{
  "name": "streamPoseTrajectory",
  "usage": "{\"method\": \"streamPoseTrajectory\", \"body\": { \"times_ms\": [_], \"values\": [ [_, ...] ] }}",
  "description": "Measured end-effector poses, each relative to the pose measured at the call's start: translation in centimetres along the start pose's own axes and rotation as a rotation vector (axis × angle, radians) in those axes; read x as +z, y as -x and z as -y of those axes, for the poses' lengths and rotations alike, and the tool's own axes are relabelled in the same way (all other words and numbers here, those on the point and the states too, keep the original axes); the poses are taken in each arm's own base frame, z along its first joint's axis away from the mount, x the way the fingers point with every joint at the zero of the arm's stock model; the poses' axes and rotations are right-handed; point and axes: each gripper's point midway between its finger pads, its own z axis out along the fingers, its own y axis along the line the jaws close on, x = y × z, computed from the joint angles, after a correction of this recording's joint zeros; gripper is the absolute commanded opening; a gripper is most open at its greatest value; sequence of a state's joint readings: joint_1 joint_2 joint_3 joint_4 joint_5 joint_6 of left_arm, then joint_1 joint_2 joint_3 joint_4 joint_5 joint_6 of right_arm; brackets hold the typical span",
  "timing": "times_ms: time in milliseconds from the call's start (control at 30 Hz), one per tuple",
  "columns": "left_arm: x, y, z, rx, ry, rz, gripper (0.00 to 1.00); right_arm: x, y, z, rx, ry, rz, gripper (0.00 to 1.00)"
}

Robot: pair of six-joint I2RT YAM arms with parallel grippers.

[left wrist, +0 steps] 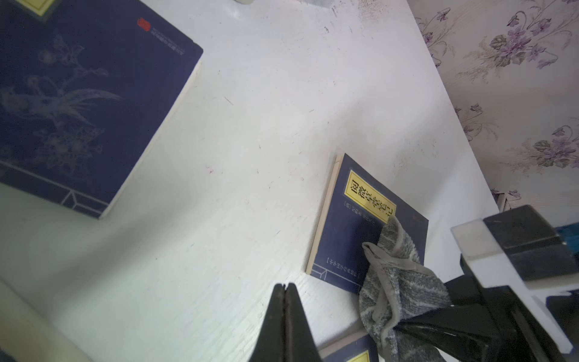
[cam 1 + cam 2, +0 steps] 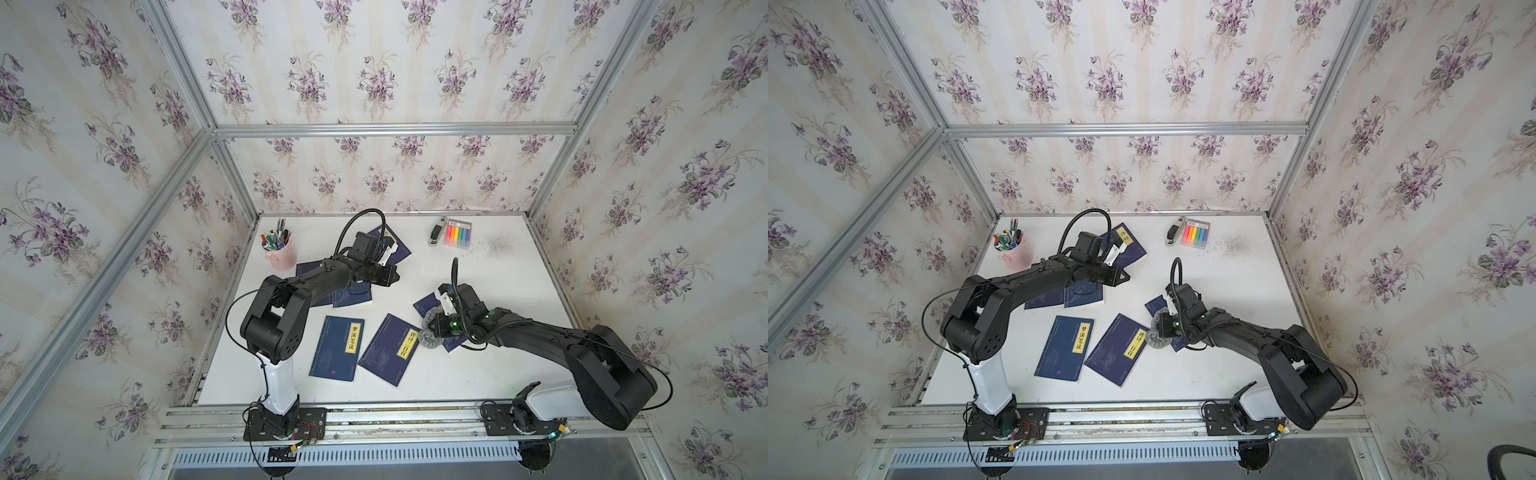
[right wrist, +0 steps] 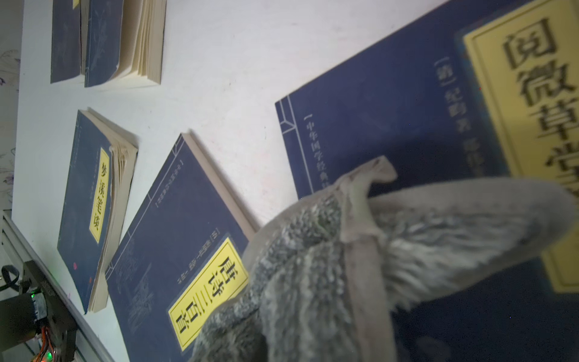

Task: Wipe the cover of the book
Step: Move the book to the center of the board.

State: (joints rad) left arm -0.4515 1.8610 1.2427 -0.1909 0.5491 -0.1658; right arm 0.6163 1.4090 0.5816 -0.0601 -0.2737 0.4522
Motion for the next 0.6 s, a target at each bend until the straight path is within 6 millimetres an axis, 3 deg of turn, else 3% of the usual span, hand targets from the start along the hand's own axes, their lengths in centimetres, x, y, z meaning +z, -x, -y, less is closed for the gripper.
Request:
{"method": "streamPoseTrajectory", "body": {
  "times_ms": [367, 600],
  "values": [
    [-3.0, -4.3, 0.1, -0.022, 0.086, -0.058, 0.0, 1.3, -2.2, 0.0, -0.013, 0.036, -0.065, 0.0],
    [-3.3, -6.3, 0.4, -0.019, 0.12, -0.106, 0.01, 2.0, -0.6, 0.8, 0.018, -0.008, -0.023, 0.0]
  ]
}}
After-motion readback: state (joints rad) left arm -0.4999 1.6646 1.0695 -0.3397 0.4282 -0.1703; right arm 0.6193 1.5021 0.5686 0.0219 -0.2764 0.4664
